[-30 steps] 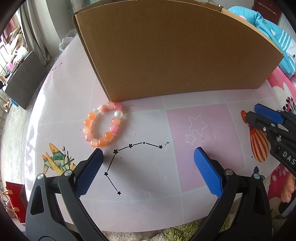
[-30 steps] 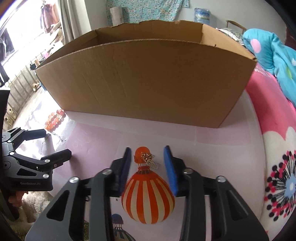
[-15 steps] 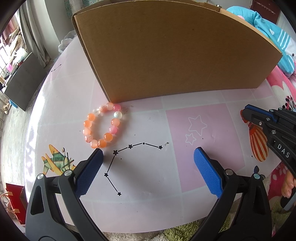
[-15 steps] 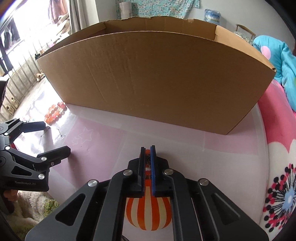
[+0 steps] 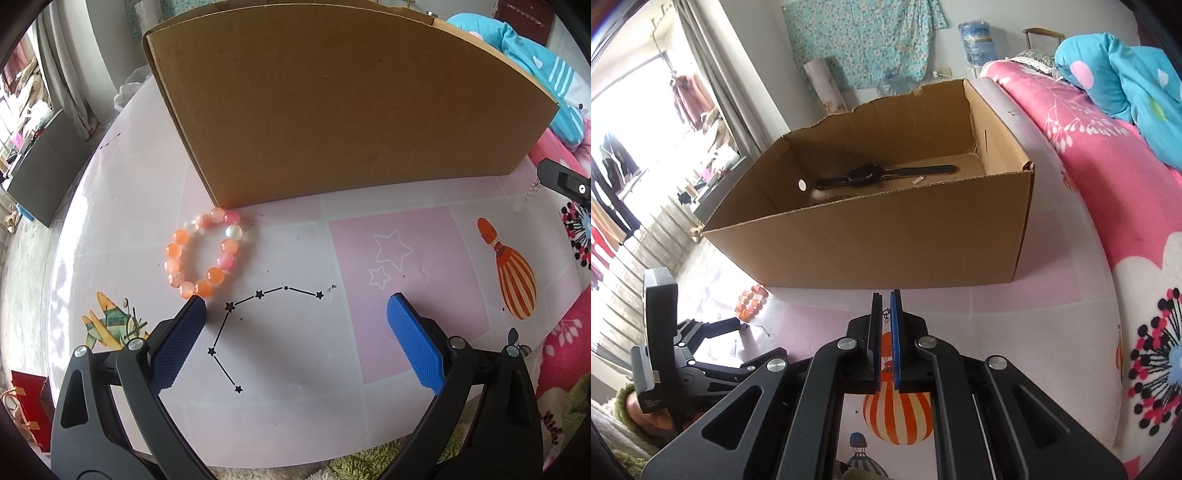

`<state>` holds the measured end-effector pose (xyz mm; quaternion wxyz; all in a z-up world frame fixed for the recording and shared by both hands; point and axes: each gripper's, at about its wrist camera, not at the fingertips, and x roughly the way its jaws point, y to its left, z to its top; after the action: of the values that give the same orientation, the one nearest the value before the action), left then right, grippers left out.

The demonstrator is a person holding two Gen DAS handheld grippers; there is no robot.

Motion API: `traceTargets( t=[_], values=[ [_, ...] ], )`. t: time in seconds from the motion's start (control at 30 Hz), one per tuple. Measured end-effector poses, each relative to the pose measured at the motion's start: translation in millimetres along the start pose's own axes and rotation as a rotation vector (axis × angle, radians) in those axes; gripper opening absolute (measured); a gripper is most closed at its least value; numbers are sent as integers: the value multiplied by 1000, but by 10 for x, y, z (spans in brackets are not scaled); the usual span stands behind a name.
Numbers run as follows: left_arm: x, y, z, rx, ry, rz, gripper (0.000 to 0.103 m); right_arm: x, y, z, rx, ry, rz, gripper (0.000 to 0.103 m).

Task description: Organize jewelry

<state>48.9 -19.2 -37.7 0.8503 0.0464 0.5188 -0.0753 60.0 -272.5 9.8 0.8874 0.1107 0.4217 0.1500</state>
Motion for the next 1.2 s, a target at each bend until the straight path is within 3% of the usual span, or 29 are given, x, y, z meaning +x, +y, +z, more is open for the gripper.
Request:
traceTargets(
  t=[0.2,0.3,0.43,0.47,0.53,0.83,1.07,1.13,1.2],
  values=[
    [-34,14,-22,15,-29,-29,95,57,34,-48,16,16,7,5],
    [-209,102,-84,8,-127,-78,95,87,53,-80,19,27,4,5],
    [-385,186,-131,45,-232,-60,93,102,74,-107,22,17,-1,5],
    [-399,204,-124,52,-243,-54,89,104,69,-115,25,15,-5,5],
    [-419,236,-98,64,-254,-37,71,109,35,-137,37,15,-14,5],
    [-233,314,47,66,-205,-4,34,178,-159,-216,110,60,-17,6],
    [-62,439,67,82,-141,5,22,223,-179,-241,124,68,-11,6],
    [-51,441,82,81,-136,-1,12,236,-182,-251,126,71,-12,6],
    [-47,437,81,70,-132,-11,9,239,-182,-255,126,72,-15,6]
  ],
)
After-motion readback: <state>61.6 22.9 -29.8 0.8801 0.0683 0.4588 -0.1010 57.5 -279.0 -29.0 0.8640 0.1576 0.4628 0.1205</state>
